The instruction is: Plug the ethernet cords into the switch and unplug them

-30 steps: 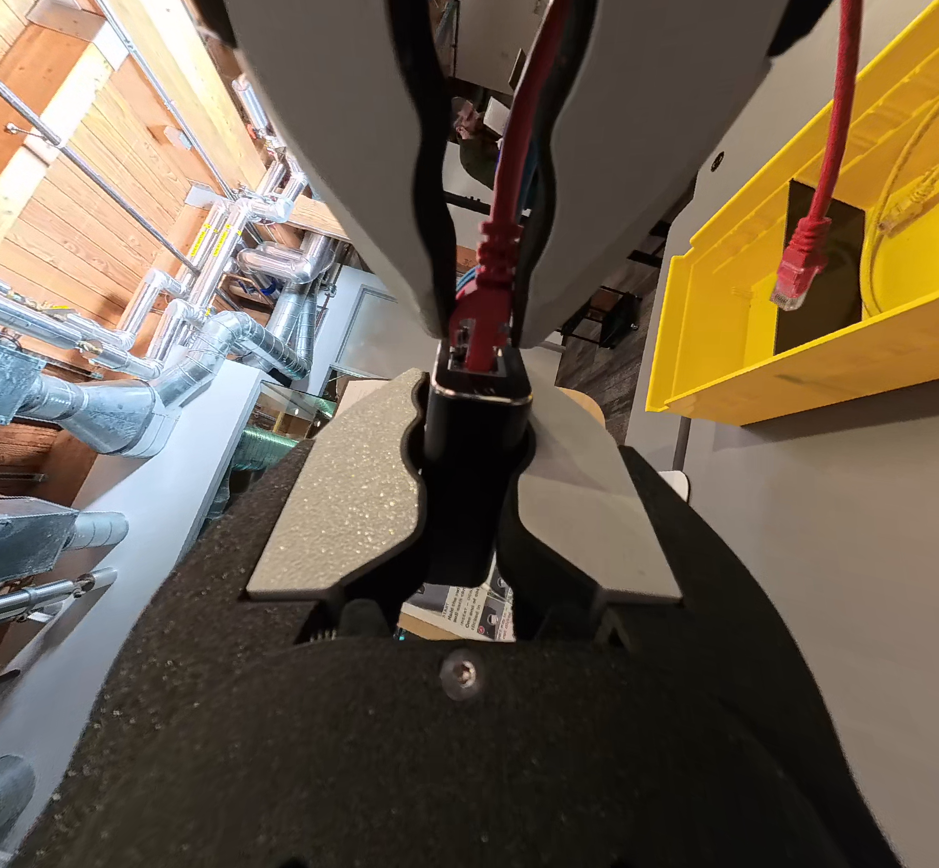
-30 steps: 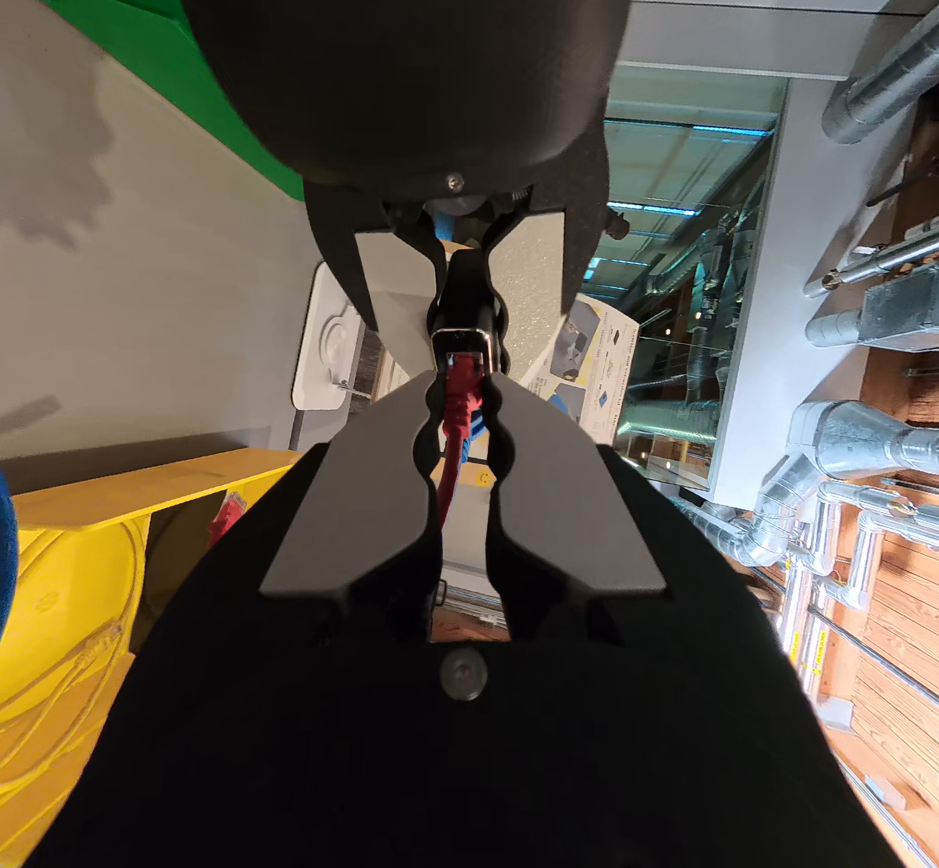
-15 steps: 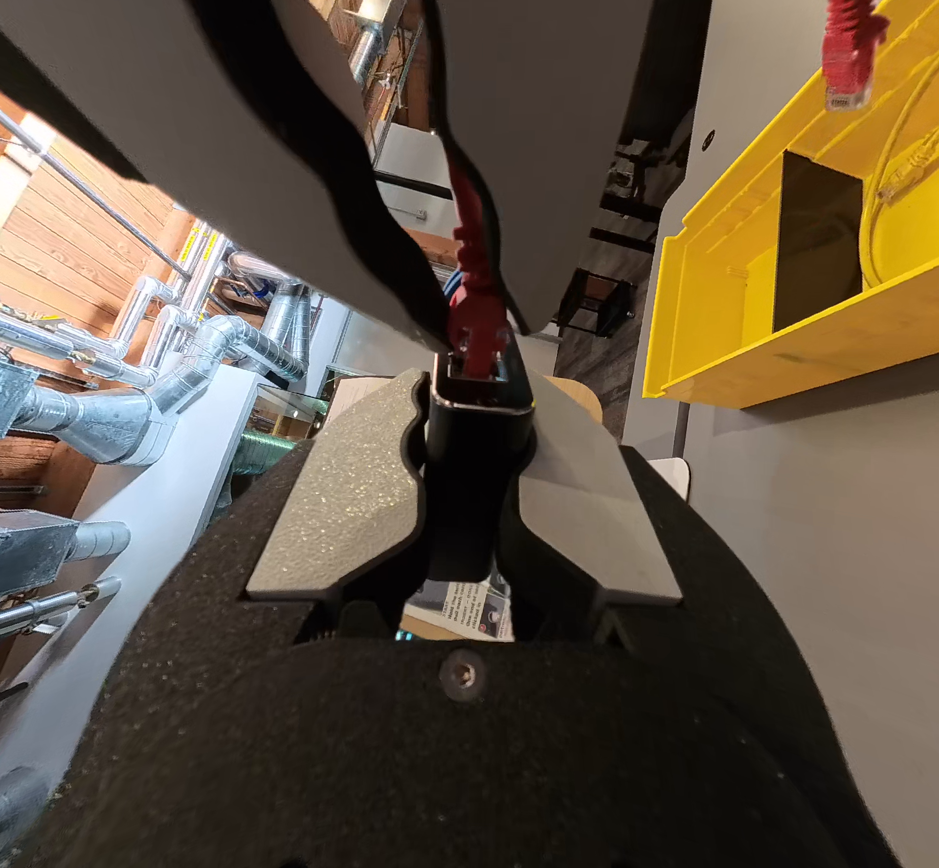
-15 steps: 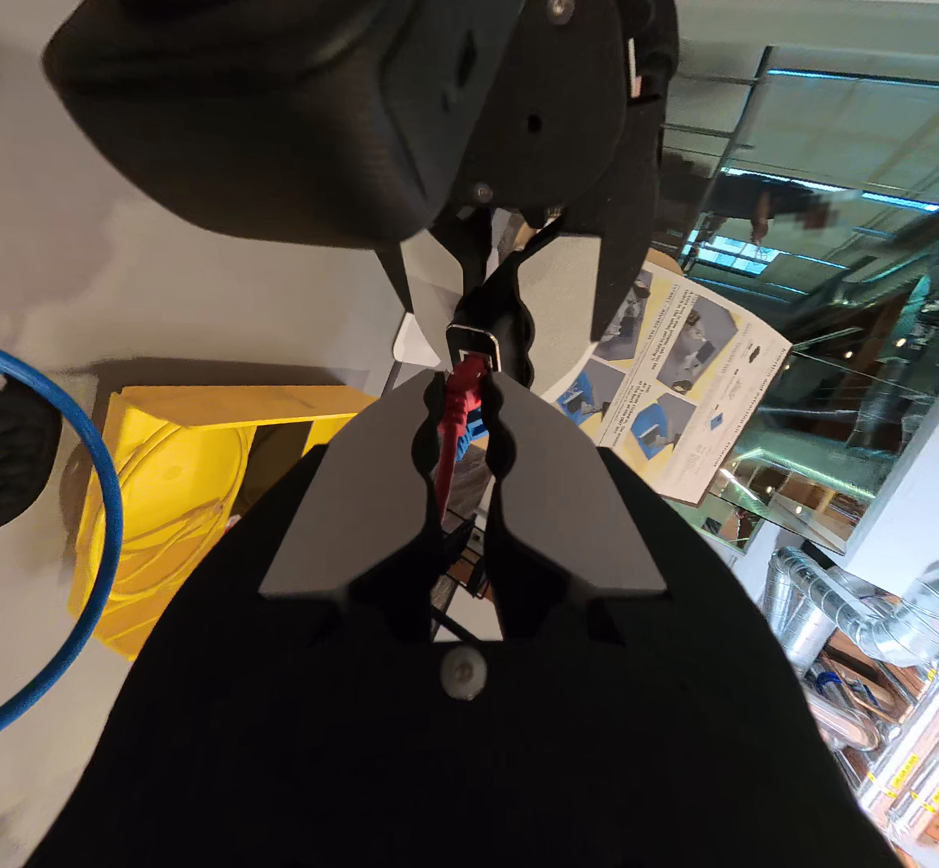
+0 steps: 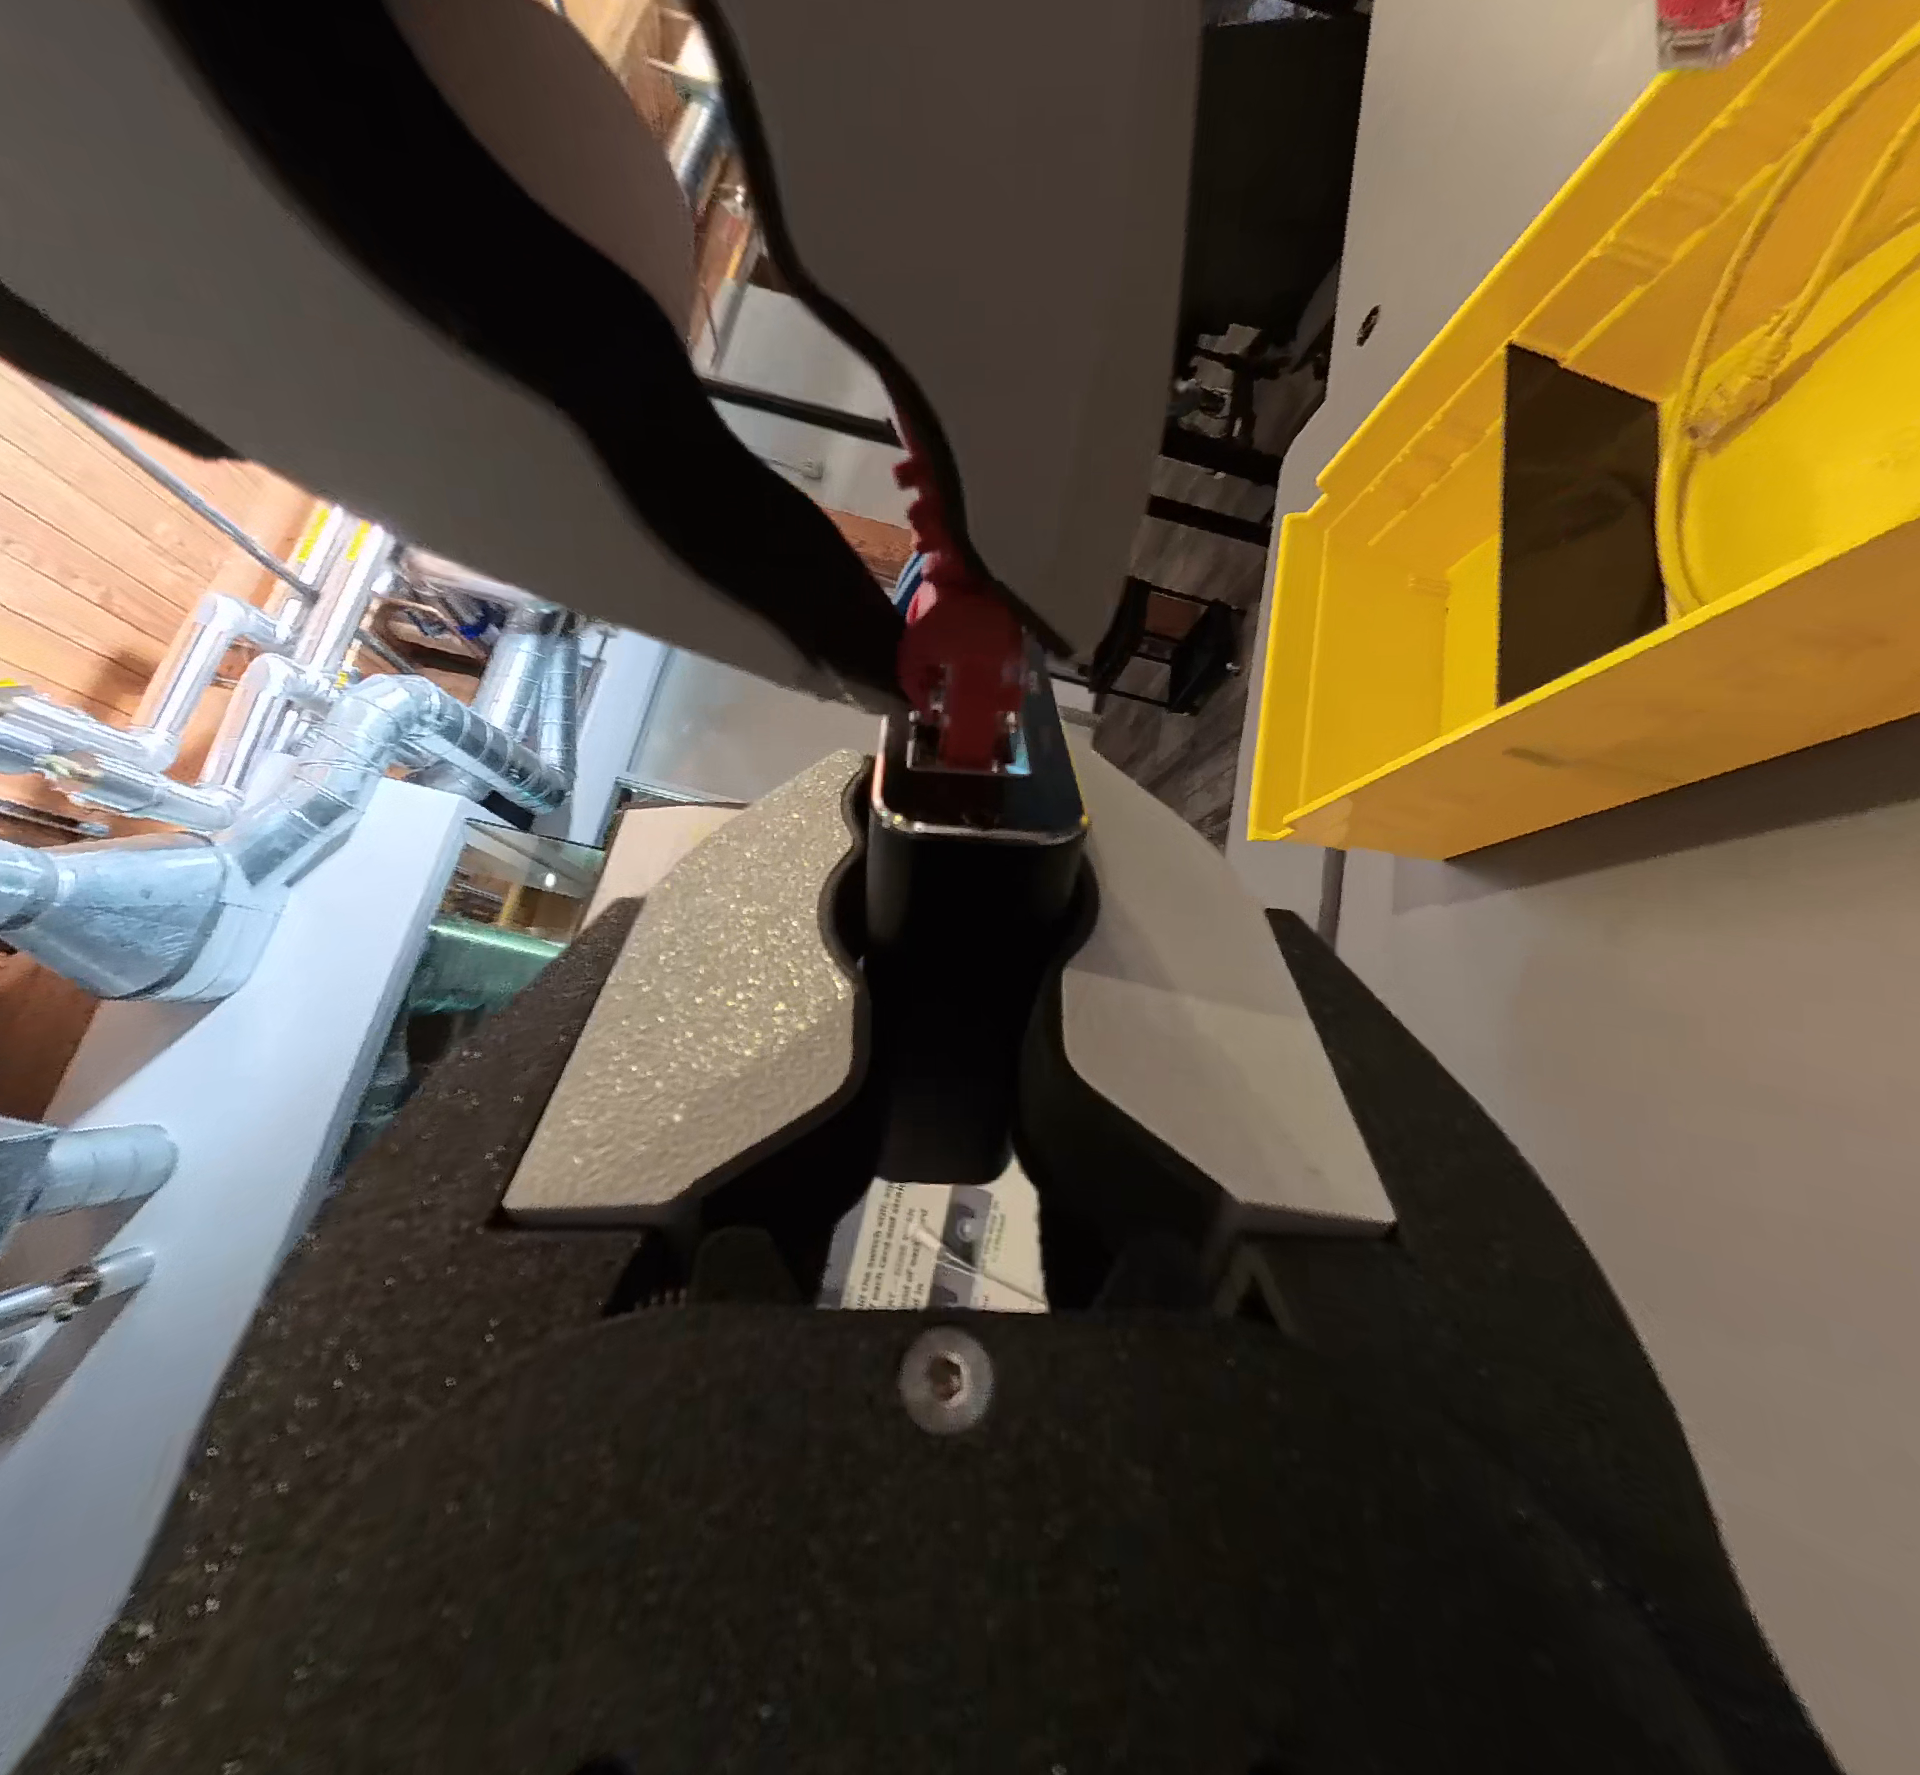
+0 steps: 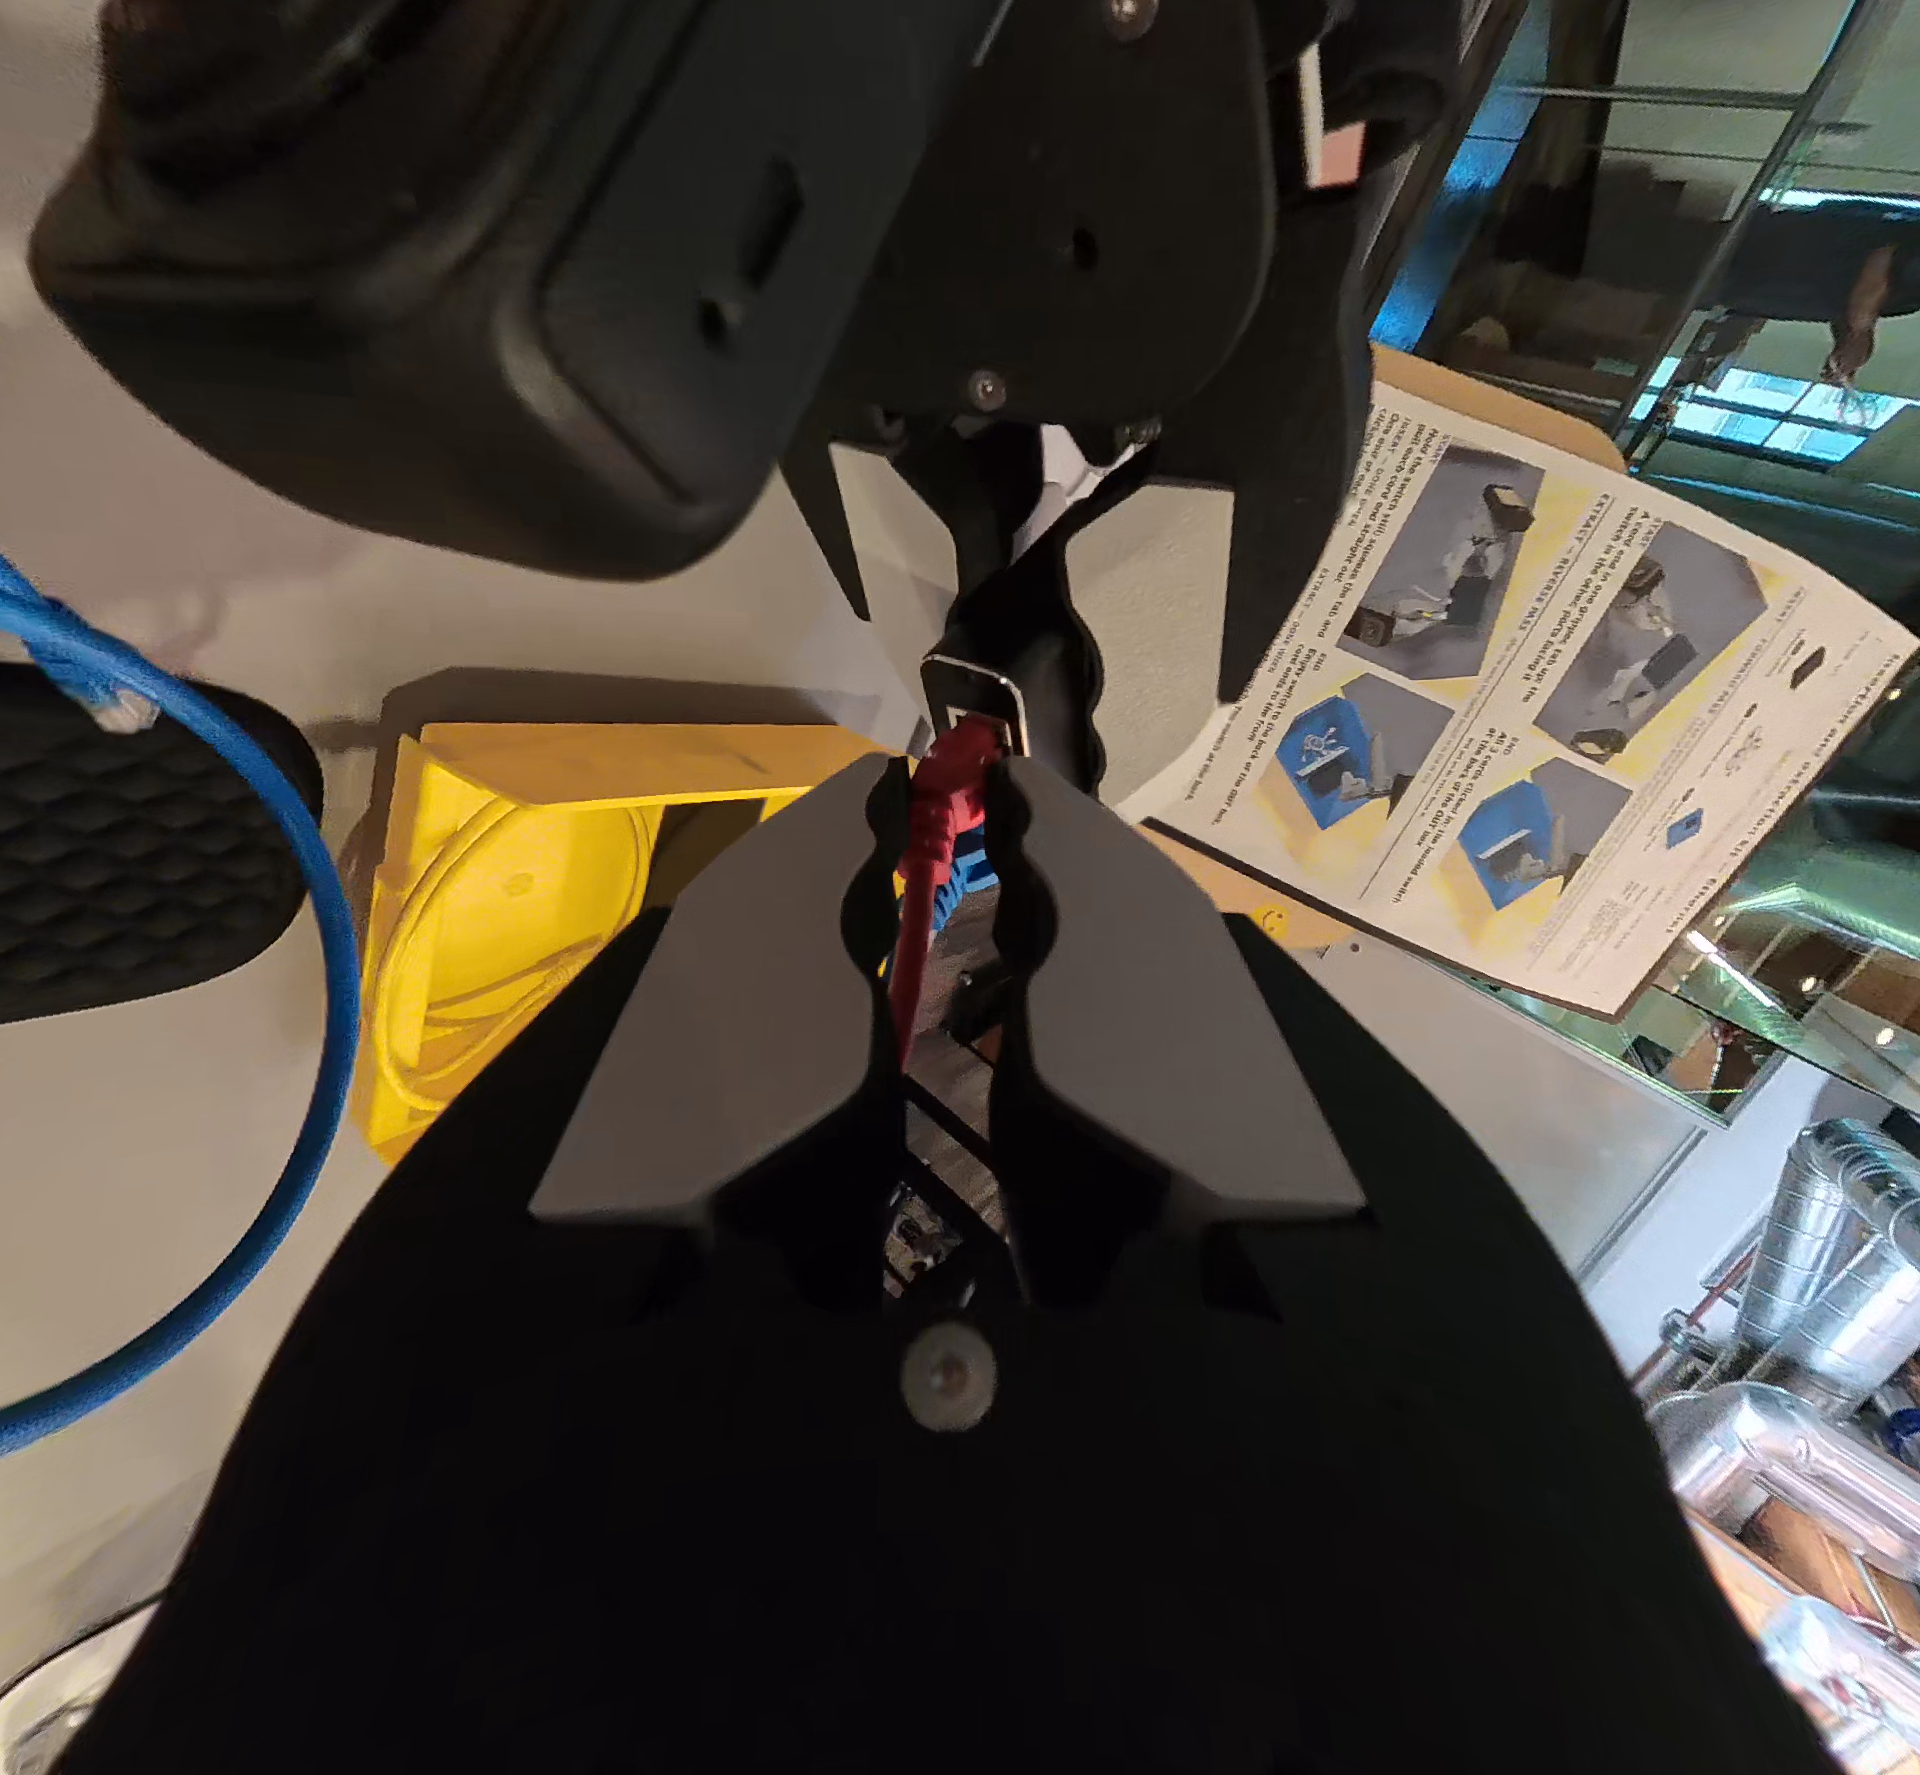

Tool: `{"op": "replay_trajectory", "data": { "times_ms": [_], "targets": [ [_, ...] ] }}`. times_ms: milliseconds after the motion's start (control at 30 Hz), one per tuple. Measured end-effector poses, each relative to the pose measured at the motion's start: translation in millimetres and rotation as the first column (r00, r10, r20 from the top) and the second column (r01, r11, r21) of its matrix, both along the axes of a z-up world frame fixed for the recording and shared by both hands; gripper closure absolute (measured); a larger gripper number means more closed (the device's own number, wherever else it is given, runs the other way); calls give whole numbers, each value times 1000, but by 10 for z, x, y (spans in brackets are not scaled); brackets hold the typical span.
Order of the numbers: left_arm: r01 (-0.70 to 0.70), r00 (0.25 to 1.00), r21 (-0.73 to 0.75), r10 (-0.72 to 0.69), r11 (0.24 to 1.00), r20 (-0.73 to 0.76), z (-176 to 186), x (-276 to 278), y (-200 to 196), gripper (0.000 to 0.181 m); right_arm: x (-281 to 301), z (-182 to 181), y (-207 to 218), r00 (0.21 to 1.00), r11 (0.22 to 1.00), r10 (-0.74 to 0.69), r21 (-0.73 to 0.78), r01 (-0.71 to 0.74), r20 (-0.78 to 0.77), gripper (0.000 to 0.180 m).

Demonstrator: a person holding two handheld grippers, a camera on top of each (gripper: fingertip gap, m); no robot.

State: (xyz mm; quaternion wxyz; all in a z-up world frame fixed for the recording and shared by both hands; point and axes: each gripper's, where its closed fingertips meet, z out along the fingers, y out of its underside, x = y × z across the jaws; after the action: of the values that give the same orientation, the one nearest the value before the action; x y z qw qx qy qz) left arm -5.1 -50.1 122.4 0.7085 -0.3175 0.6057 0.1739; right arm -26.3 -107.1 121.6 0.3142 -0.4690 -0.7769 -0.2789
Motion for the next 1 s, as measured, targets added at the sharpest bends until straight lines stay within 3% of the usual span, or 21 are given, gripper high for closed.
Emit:
{"op": "replay_trajectory", "data": {
  "times_ms": [33,300,467,567,667,733,800,900,1000],
  "targets": [
    [-3,1000,-15,3,1000,0,-4,2,6,153,3,4,9,1000,1000,3,3,-3,-9,166],
    [89,994,-186,-75,979,81,25,-18,-43,145,34,121,20,990,959,138,251,-134,5,166],
    [97,990,-274,-65,957,123,25,-101,55,130,188,161,89,993,915,117,386,-118,25,166],
    [282,950,-472,-173,836,261,74,-158,-12,122,314,203,138,996,881,90,465,-93,28,166],
    [566,815,-615,-261,549,517,267,-211,-151,106,338,241,135,996,847,90,526,-76,0,166],
    [657,752,-613,-326,440,572,295,-210,-243,91,292,197,91,993,833,122,543,-107,9,166],
    [703,710,-600,-400,381,579,236,-186,-301,80,232,138,49,988,821,154,553,-142,25,166],
    [743,669,-586,-382,323,638,234,-129,-249,78,170,199,52,988,787,153,608,-109,-20,166],
    [735,671,-533,-337,420,660,312,-115,-163,88,166,286,104,993,753,102,658,-32,-67,166]
  ]
}}
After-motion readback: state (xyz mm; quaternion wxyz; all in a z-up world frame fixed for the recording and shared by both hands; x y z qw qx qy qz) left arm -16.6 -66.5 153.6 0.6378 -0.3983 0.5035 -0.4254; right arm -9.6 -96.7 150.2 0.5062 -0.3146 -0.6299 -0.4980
